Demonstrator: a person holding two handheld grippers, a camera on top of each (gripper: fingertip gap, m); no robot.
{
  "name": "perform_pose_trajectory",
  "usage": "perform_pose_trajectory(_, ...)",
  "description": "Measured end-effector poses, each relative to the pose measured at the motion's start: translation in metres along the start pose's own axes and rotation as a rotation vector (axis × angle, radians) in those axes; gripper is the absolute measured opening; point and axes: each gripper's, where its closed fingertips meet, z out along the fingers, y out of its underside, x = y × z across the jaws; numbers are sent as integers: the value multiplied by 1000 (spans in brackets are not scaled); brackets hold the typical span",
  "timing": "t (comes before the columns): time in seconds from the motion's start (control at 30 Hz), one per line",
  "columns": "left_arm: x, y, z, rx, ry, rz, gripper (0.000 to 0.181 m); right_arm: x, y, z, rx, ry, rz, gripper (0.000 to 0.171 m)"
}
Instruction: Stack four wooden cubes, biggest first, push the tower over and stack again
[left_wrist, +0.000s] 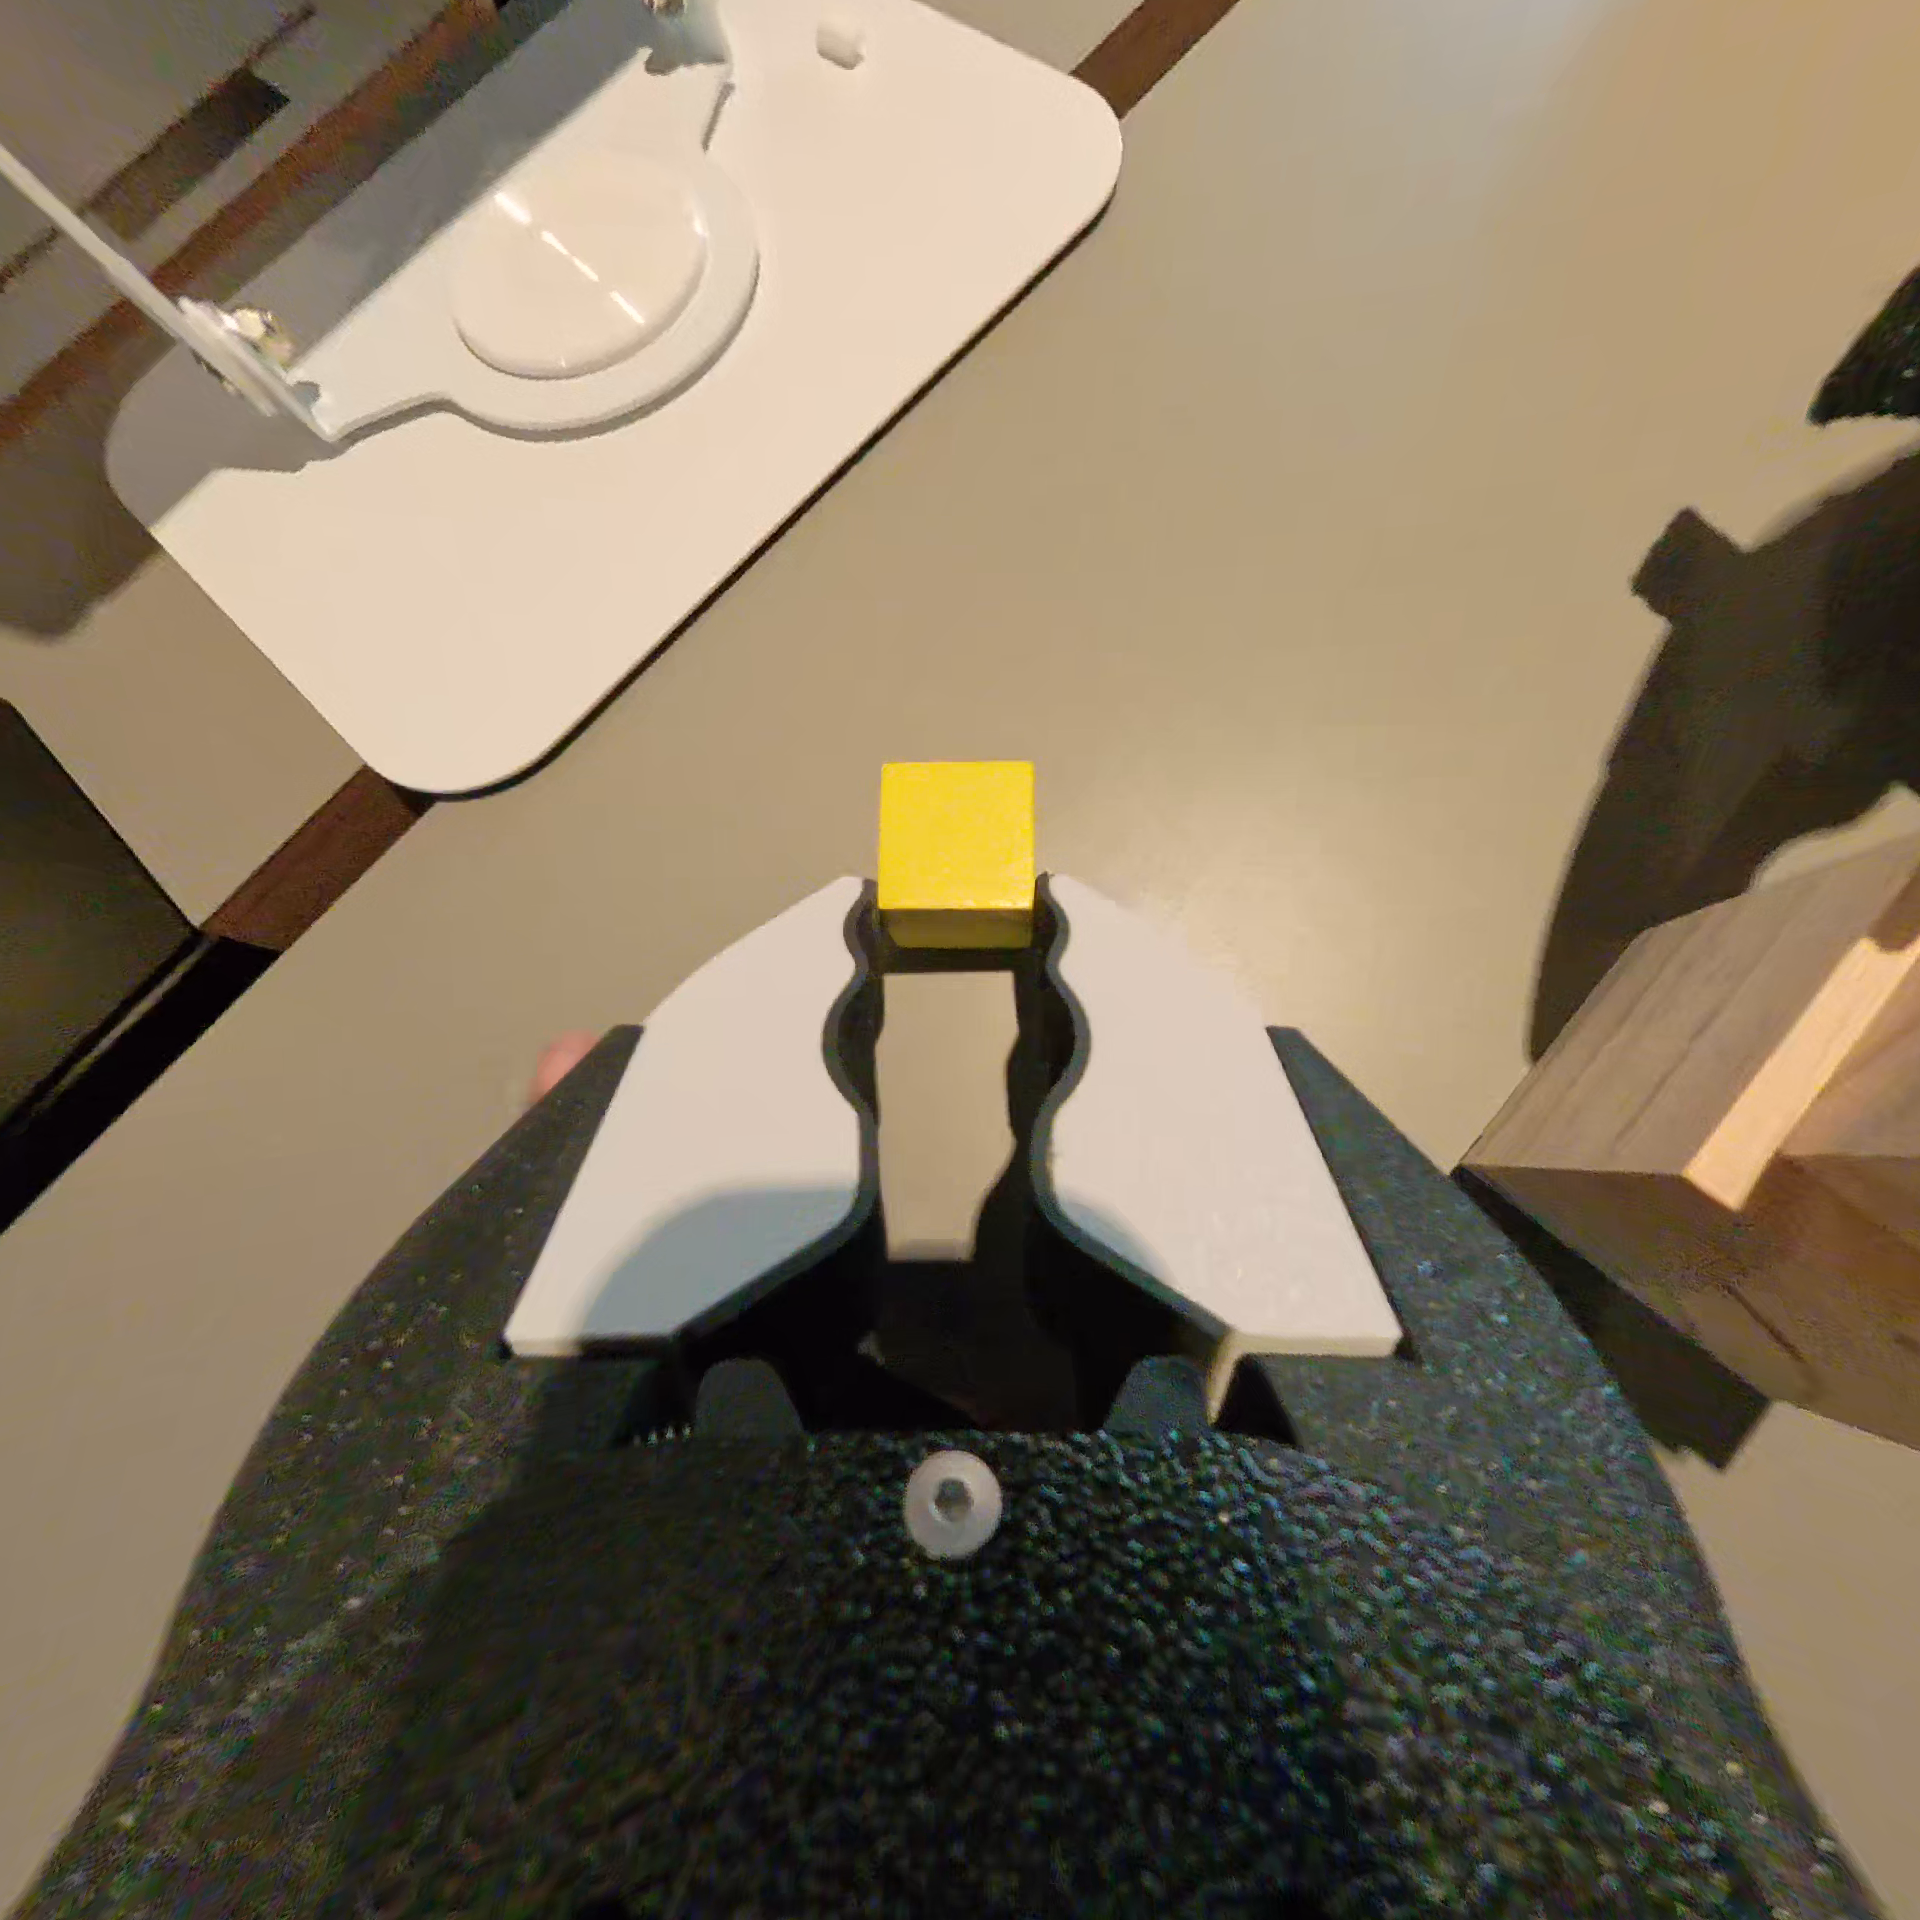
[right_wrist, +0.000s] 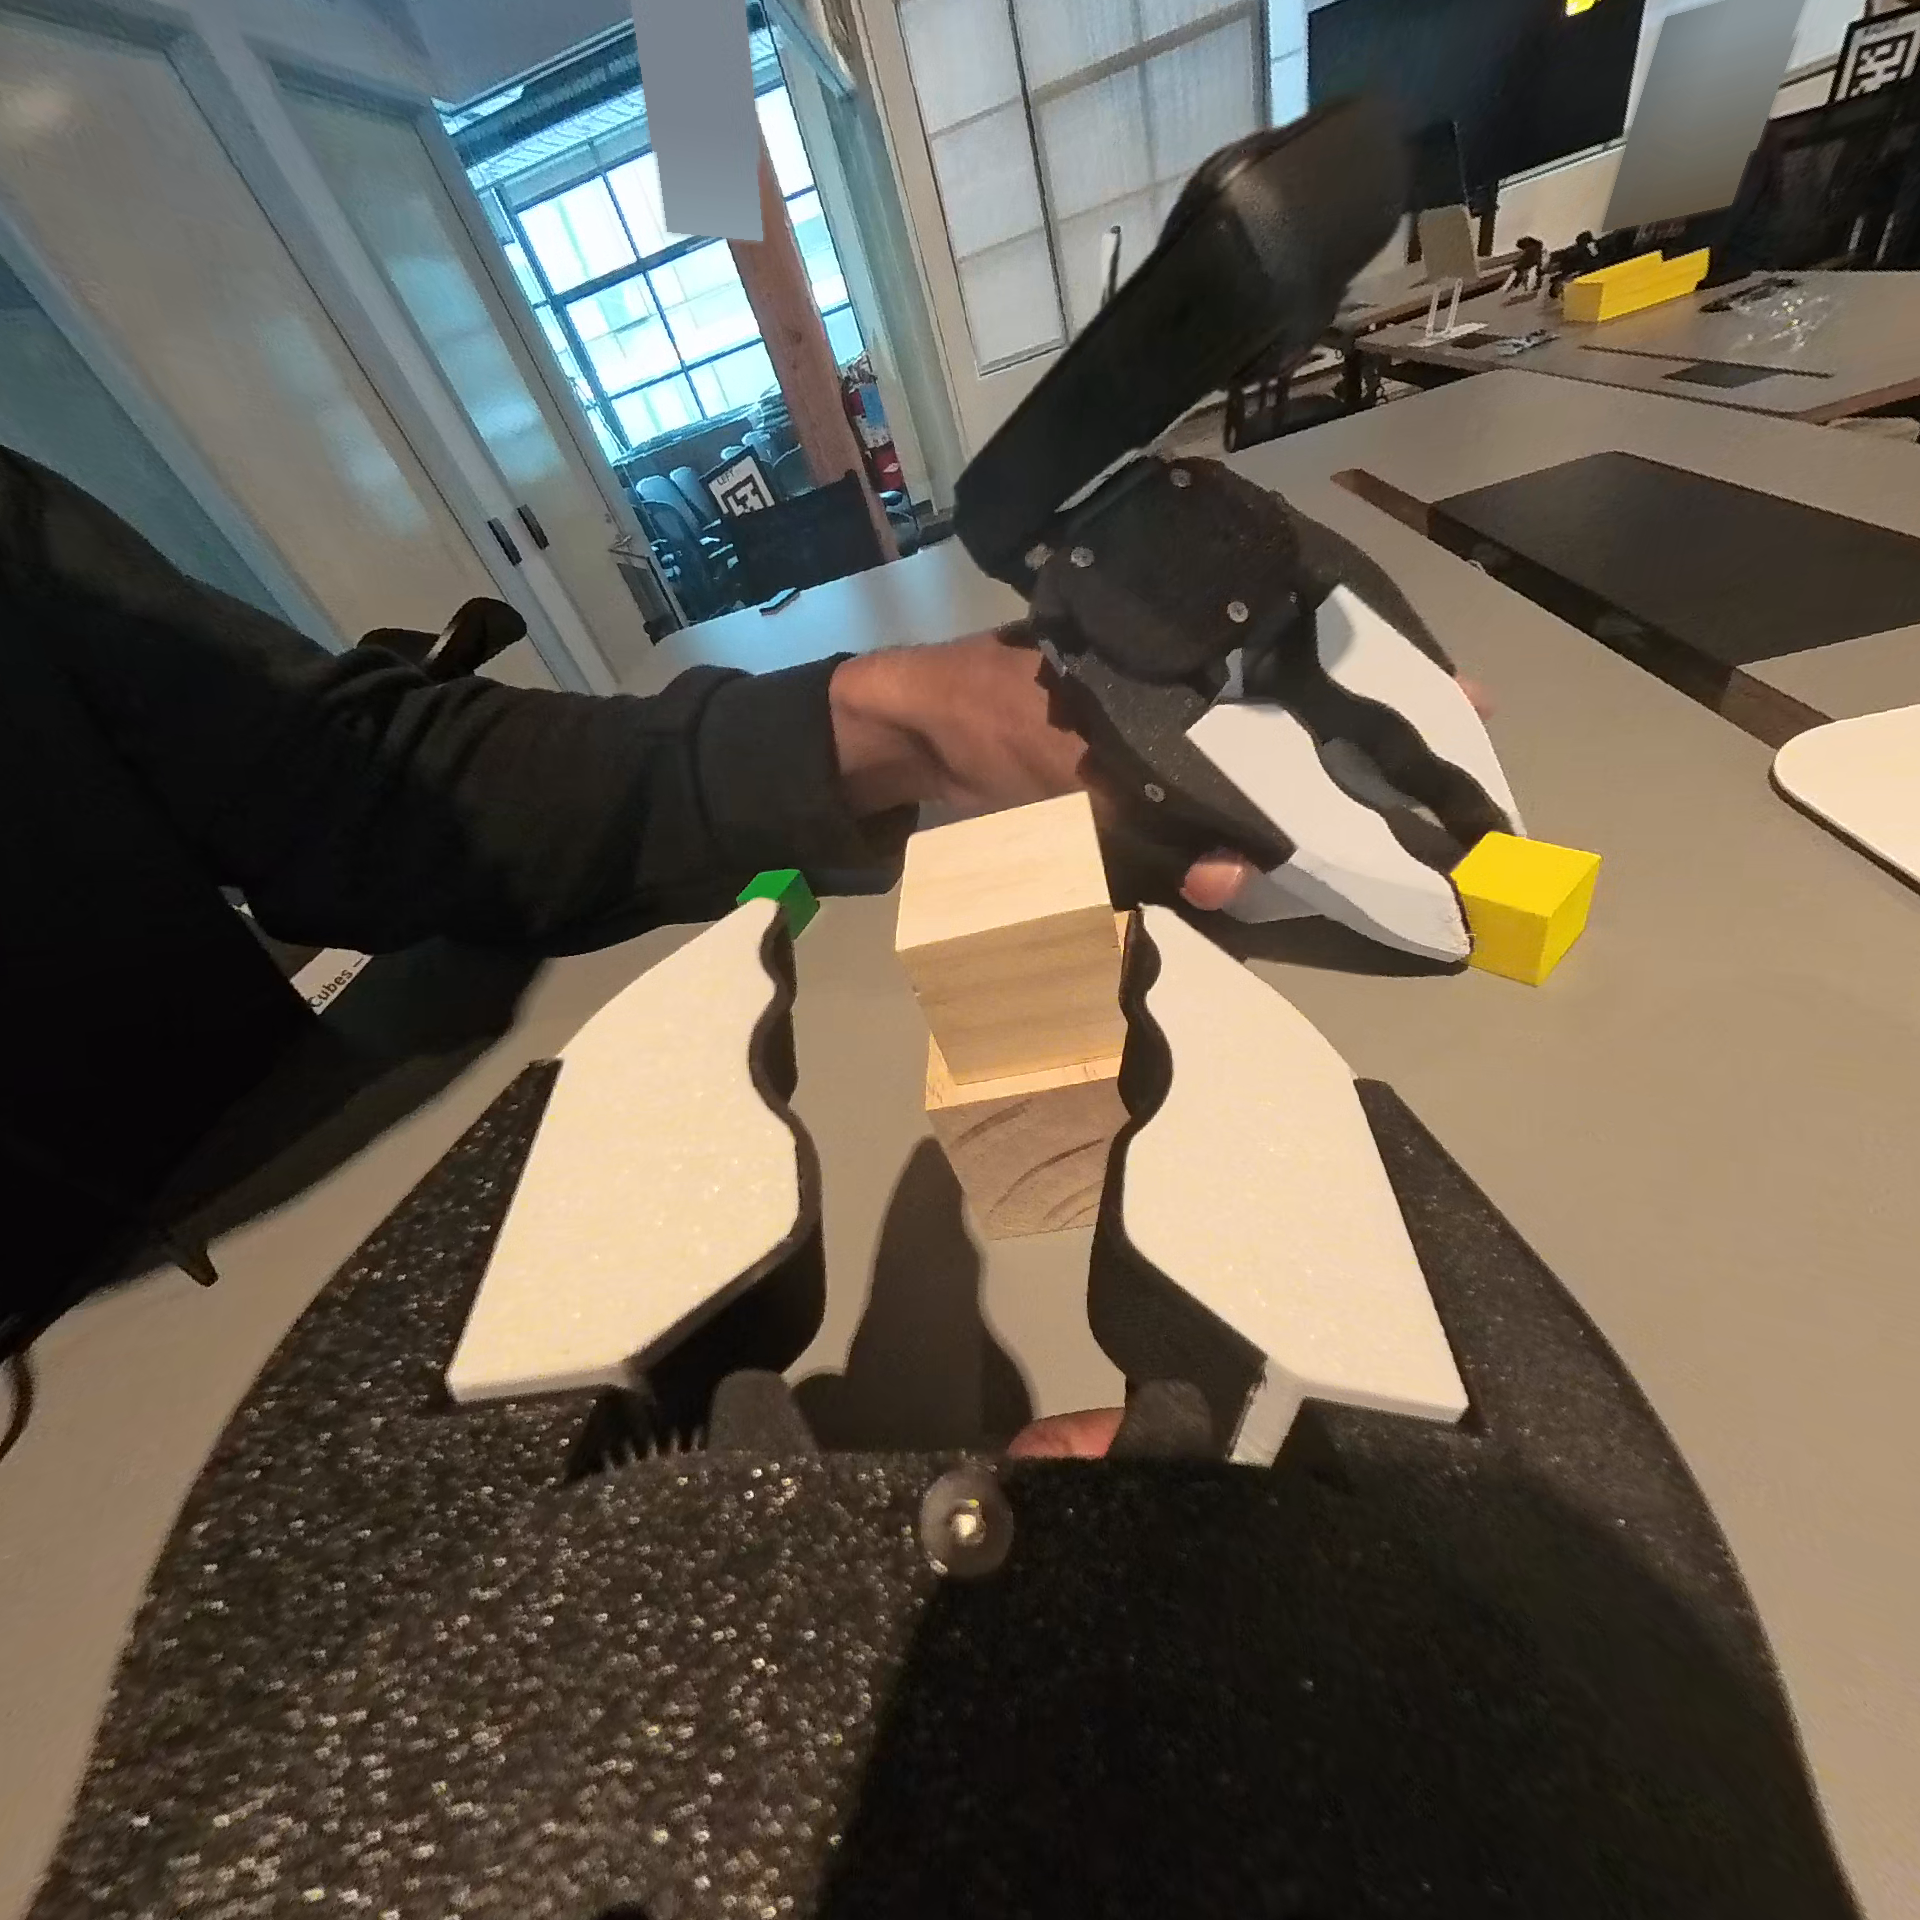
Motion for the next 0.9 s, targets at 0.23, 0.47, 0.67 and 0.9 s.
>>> perform_pose_trajectory(0.23,16,-29,-35,295,223,-95,27,2,-6,-6,57,6,13,57)
perform_pose_trajectory(0.47,66,-65,-109,408,469,86,27,7,-11,-10,96,13,42,58)
perform_pose_trajectory(0.67,96,-55,-115,239,459,313,27,8,-10,-9,86,21,39,59)
perform_pose_trajectory(0.9,100,-47,-106,167,445,349,27,7,-10,-9,87,16,35,59)
